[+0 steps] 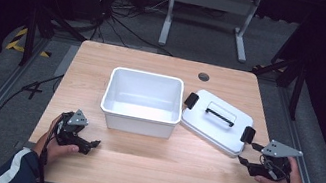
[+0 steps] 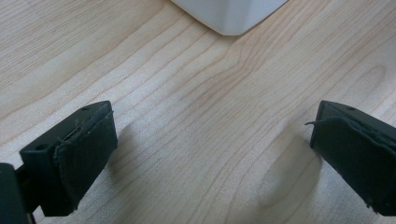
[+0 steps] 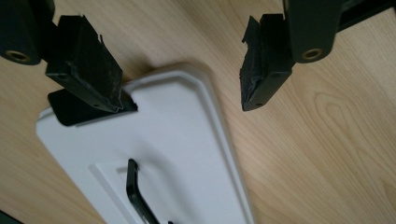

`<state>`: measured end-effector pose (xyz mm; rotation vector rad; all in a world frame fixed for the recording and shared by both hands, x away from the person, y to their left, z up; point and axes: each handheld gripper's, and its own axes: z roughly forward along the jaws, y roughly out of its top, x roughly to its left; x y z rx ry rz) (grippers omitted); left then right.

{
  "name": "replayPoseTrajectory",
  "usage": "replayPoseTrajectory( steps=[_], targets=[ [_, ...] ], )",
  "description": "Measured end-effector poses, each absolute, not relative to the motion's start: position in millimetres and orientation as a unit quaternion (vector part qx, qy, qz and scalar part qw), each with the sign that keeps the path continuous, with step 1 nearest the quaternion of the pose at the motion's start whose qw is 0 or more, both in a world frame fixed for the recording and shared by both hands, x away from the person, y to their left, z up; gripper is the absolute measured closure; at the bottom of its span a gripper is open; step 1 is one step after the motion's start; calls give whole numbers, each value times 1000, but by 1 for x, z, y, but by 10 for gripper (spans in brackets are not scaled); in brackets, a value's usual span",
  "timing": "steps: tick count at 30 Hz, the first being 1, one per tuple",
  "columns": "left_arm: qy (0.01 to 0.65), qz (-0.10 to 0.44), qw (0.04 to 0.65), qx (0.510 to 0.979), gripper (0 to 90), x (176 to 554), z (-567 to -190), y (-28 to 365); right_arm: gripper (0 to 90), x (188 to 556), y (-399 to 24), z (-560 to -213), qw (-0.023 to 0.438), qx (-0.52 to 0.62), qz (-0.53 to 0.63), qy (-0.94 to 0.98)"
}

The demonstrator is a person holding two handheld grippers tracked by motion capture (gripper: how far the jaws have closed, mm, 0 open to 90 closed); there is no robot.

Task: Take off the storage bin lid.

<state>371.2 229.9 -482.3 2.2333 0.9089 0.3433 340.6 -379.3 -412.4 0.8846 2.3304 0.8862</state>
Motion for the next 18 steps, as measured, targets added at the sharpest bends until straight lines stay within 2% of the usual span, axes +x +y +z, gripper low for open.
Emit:
replayPoseTrajectory(
  steps=[9,14,18],
  targets=[
    [351,131,347,860,10,371,-482,230,245,335,-389,-448,226,373,322,840],
    [350,133,347,860,10,371,-482,230,221,332,-399,-466,195,411,349,819],
    [350,132,346,861,9,371,-482,230,210,329,-400,-468,202,416,354,813]
  ],
)
